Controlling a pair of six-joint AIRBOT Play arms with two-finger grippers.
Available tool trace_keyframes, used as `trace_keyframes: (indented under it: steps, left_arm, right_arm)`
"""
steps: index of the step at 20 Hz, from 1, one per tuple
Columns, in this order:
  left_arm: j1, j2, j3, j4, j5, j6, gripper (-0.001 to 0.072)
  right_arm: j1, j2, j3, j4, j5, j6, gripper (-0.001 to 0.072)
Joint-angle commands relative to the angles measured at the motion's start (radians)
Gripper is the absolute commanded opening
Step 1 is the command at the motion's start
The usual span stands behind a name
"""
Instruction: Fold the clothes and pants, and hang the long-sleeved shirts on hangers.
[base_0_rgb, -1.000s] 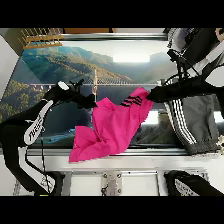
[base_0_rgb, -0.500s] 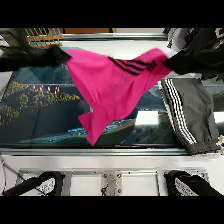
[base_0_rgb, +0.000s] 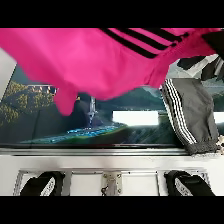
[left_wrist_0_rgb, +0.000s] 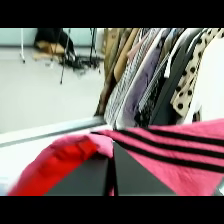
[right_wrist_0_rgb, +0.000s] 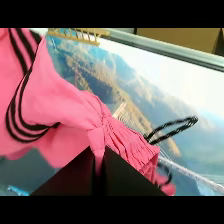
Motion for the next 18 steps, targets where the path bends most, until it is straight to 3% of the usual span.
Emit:
trace_keyframes:
  steps: [1,4,8,11,17,18]
  left_arm:
    - [0.001,0.086,-0.103,0.007,0.131,0.0,0.0006]
    - [0.001,0.035,-0.206,0.007,0.159,0.0,0.0005]
    - [0.0,-0.213,-0.276,0.004,0.158,0.0,0.0005]
    - [-0.033,-0.492,-0.193,-0.001,0.171,0.016,0.0005]
    - [-0.122,-0.993,0.195,-0.001,0.161,0.026,0.0006]
    - [-0.123,-1.035,0.233,0.0,0.152,0.013,0.0075]
  right_arm:
    - [0.0,0.051,0.005,-0.003,0.027,0.082,0.0024]
    - [0.0,0.027,-0.008,-0.004,0.113,0.217,0.0023]
    - [0.017,-0.057,-0.178,-0.045,0.145,0.321,0.0023]
    - [0.047,-0.177,-0.329,-0.173,0.034,0.323,0.0023]
    - [0.035,-0.491,-0.348,-0.253,-0.3,0.334,0.0025]
    - [0.031,-0.523,-0.348,-0.249,-0.359,0.334,0.0044]
